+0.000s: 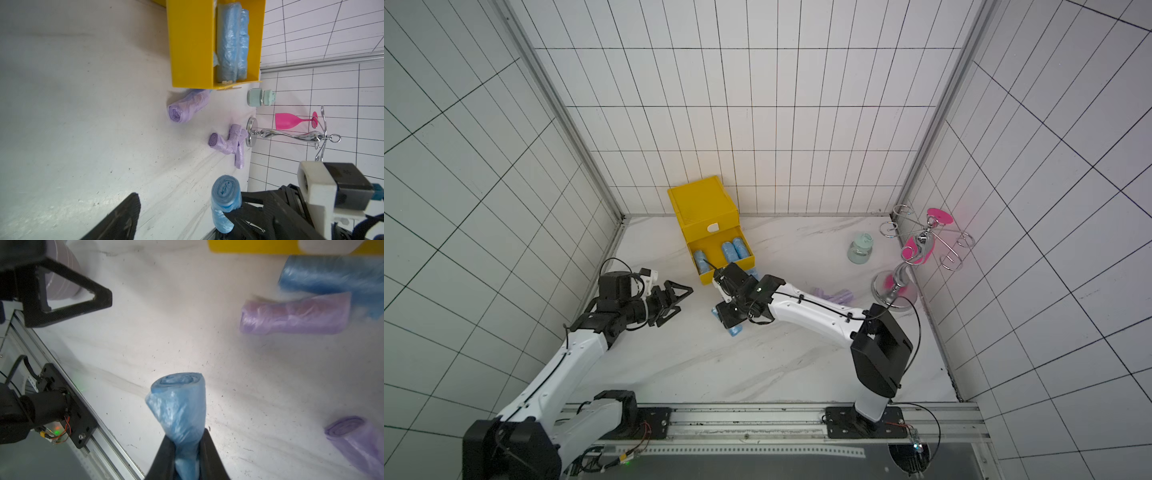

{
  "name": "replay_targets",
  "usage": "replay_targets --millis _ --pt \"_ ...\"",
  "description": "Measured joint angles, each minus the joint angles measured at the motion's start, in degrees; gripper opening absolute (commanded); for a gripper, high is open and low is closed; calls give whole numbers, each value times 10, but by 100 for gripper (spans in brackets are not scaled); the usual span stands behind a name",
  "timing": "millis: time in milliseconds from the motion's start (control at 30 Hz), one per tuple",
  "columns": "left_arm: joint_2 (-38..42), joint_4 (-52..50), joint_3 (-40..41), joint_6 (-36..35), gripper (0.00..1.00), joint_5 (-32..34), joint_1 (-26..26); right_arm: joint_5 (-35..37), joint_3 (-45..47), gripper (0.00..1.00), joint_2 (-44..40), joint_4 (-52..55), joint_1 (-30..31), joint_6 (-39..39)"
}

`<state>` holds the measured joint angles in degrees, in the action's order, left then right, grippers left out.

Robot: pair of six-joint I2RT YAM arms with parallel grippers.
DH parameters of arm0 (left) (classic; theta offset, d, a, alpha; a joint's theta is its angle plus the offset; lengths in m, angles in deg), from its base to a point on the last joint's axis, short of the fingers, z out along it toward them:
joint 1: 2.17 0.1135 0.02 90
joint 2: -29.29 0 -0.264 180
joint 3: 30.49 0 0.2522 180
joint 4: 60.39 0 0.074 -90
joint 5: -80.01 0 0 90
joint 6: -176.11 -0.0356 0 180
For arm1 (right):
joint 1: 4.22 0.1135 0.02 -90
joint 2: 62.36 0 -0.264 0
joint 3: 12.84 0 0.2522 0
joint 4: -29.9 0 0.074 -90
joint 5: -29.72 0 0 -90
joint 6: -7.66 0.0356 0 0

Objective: Sort the rolls of trash bags by color and place them into the drawer
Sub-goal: Pick up the roll of trash bags from the center of the board, then place the roll of trash bags in the drawer.

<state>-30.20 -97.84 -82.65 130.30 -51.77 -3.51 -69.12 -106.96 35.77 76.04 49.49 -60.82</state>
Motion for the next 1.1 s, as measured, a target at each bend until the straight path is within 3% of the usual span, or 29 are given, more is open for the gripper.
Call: replay_targets --millis 333,633,833,1000,1100 --pt "-98 14 -125 -6 92 -28 6 -17 -208 5 96 -5 -72 2" --pt "-130 21 -143 -6 92 -43 14 -35 -376 6 236 -5 -97 22" --pt "-131 22 -143 -7 92 -51 16 -38 -429 8 293 -9 -110 45" --pt "-131 25 -136 -7 92 -57 19 -40 -454 14 321 -10 -119 61" --pt "-131 25 -131 -7 92 -59 19 -46 -469 26 335 -11 -121 70"
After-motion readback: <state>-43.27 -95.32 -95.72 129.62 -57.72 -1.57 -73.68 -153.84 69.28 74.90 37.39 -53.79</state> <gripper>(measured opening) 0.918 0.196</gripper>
